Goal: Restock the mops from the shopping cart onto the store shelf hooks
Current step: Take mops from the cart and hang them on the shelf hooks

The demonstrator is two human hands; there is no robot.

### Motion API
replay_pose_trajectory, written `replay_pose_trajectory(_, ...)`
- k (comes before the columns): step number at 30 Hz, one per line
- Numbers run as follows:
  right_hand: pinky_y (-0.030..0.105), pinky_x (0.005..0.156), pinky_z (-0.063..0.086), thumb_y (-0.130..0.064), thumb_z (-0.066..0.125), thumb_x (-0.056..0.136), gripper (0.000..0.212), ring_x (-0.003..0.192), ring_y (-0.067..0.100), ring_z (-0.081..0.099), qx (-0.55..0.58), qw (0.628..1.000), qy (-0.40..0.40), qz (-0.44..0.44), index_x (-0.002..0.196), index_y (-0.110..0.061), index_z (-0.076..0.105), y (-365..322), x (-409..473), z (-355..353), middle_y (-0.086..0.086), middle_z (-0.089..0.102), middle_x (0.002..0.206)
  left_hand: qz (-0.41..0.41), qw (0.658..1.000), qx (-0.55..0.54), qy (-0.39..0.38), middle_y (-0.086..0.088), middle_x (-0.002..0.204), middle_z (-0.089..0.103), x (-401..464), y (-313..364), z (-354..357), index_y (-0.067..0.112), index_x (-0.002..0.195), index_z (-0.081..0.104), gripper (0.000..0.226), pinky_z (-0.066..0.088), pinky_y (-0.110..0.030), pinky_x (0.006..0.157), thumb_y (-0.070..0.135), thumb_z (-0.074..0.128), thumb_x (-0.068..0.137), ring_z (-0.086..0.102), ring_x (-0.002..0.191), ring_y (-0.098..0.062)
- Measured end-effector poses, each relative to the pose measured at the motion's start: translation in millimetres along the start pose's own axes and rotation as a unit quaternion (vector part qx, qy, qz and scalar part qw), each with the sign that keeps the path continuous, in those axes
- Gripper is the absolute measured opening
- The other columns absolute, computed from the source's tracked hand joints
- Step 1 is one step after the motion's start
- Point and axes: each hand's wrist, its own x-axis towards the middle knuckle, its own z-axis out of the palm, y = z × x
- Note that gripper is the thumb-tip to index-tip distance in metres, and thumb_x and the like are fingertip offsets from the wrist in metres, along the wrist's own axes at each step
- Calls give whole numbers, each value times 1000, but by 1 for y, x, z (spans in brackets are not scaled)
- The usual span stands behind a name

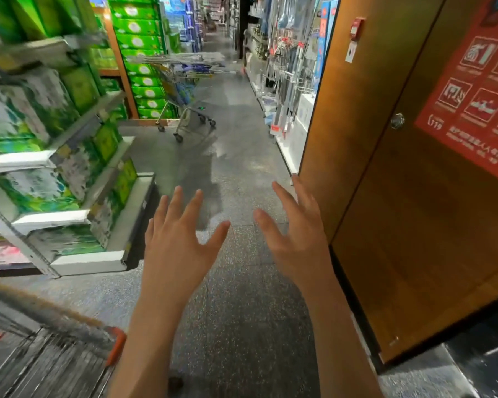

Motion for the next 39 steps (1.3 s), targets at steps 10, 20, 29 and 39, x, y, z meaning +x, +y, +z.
replay_pose_trajectory(10,44,125,10,-72,37,87,73,152,3,-2,-5,1000,7,-24,153,-39,33,69,142,-32,-15,6,167,3,1000,-1,20,0,168,15,129,69,65,31,157,30,80,19,-49,123,70,41,87,6,155,-21)
replay_pose_trajectory(20,39,121,9,-71,37,87,70,151,1,-1,-4,1000,-5,-17,151,-43,35,115,257,-2,-21,5,166,-18,1000,-13,19,0,168,16,237,69,122,32,156,31,90,16,-48,123,77,32,78,6,155,-19)
replay_pose_trajectory(29,35,119,6,-72,36,87,72,153,6,2,-30,999,-11,-39,152,-40,34,136,425,63,-16,9,166,-33,998,-45,25,-2,167,17,408,25,163,30,156,32,86,18,-51,124,73,36,83,9,155,-22)
replay_pose_trajectory(39,32,116,11,-72,36,88,71,153,10,9,-56,998,5,-33,152,-39,35,155,593,136,-13,12,166,-33,998,-60,6,1,168,14,590,-9,200,32,157,28,83,14,-46,122,71,37,85,7,155,-20)
